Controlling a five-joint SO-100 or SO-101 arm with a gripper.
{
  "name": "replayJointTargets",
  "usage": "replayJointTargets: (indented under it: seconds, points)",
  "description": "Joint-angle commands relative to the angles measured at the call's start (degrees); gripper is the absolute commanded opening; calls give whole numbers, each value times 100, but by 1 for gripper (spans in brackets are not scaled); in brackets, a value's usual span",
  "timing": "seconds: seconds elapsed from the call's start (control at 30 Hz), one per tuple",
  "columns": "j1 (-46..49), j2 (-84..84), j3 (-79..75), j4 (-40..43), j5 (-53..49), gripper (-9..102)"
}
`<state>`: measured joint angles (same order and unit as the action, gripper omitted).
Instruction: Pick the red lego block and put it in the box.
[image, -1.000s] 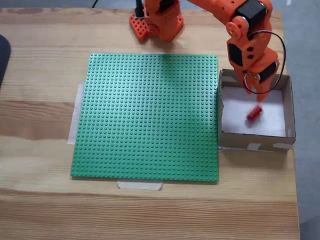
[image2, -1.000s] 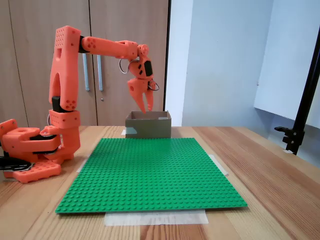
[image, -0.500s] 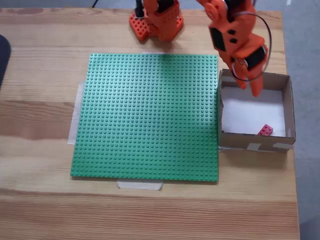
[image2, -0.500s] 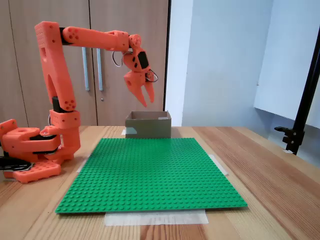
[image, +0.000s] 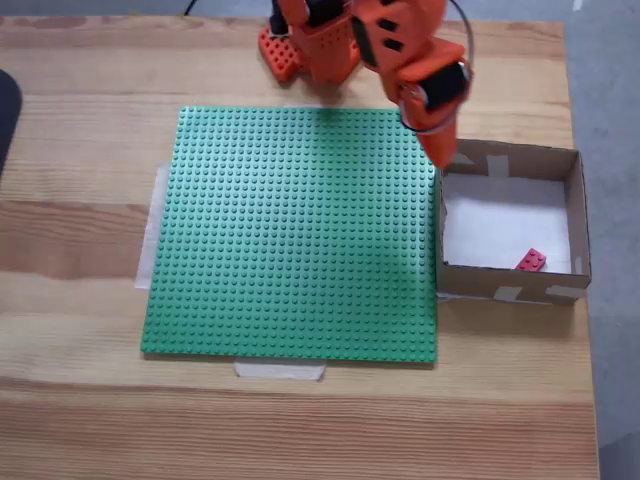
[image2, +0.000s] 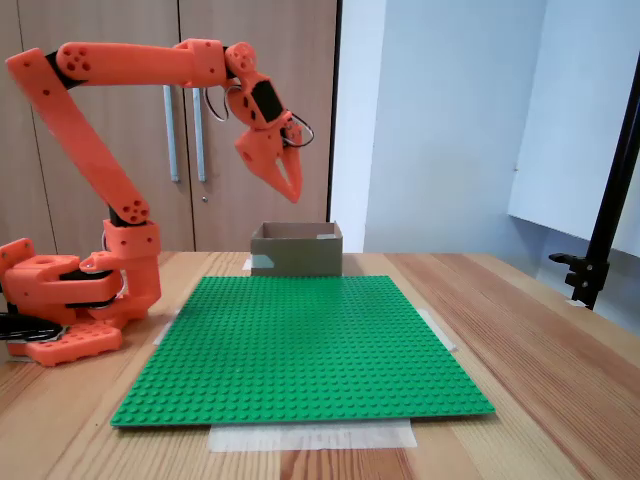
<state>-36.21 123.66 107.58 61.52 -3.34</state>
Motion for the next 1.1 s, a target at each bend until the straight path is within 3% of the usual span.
replayJointTargets:
  seconds: [0.0, 0.53, 1.07]
  points:
    - [325, 615, 281, -202, 26, -1]
    - [2276, 1942, 1477, -1151, 167, -1]
    - [3217, 3445, 3604, -1898, -343, -1]
